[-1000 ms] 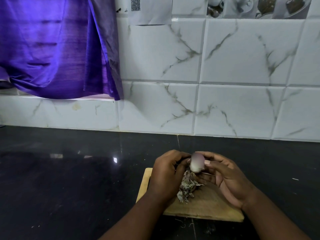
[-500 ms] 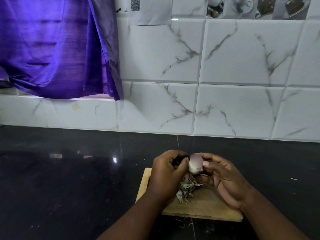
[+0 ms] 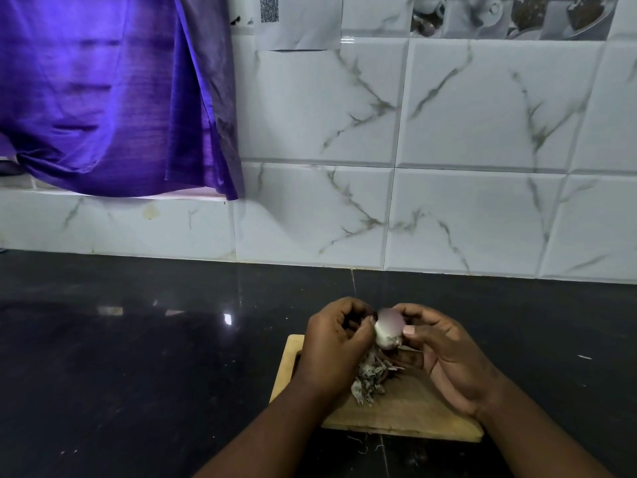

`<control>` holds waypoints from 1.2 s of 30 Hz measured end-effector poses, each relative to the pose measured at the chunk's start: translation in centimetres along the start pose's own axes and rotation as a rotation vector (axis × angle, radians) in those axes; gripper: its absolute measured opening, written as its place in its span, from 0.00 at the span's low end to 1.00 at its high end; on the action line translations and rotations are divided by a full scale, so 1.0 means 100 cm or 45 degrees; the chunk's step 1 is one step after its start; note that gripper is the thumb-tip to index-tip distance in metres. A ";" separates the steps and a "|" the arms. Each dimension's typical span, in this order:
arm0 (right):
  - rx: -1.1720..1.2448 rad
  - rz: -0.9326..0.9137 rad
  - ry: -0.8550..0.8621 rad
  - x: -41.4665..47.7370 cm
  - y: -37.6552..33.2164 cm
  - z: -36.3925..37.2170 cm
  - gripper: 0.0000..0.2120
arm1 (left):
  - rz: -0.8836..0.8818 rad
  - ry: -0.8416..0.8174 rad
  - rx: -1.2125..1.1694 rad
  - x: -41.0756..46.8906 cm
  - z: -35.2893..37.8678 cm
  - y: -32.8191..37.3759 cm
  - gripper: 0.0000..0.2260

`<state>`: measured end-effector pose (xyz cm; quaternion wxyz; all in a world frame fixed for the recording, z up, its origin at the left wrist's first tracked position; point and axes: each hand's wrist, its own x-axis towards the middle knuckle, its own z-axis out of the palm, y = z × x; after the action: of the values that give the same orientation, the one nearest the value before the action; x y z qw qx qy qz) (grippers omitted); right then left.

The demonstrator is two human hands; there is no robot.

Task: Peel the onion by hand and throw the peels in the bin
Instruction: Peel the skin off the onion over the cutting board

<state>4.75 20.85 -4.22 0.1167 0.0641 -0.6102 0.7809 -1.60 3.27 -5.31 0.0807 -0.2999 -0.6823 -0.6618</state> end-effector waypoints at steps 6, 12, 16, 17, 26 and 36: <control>0.202 -0.056 0.058 -0.002 -0.007 -0.001 0.13 | -0.022 0.010 0.223 0.002 -0.003 -0.005 0.07; 0.124 -0.021 0.075 -0.001 -0.004 0.000 0.15 | 0.168 -0.034 0.422 0.002 -0.004 -0.006 0.10; 0.107 -0.001 0.087 -0.002 -0.005 0.002 0.14 | 0.293 -0.096 0.469 -0.003 -0.003 -0.002 0.15; 0.103 0.004 0.087 -0.001 -0.005 0.002 0.13 | 0.298 -0.132 0.541 -0.005 -0.003 0.000 0.18; 0.017 -0.024 -0.018 -0.001 -0.001 0.002 0.18 | 0.323 -0.199 0.607 -0.008 -0.001 0.004 0.14; 0.095 -0.045 -0.112 -0.002 -0.003 0.002 0.30 | 0.176 -0.217 0.132 -0.006 0.002 0.005 0.14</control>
<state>4.99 20.74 -3.95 0.1009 0.1135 -0.5841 0.7974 -0.77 3.22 -5.20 0.0832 -0.3967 -0.6976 -0.5907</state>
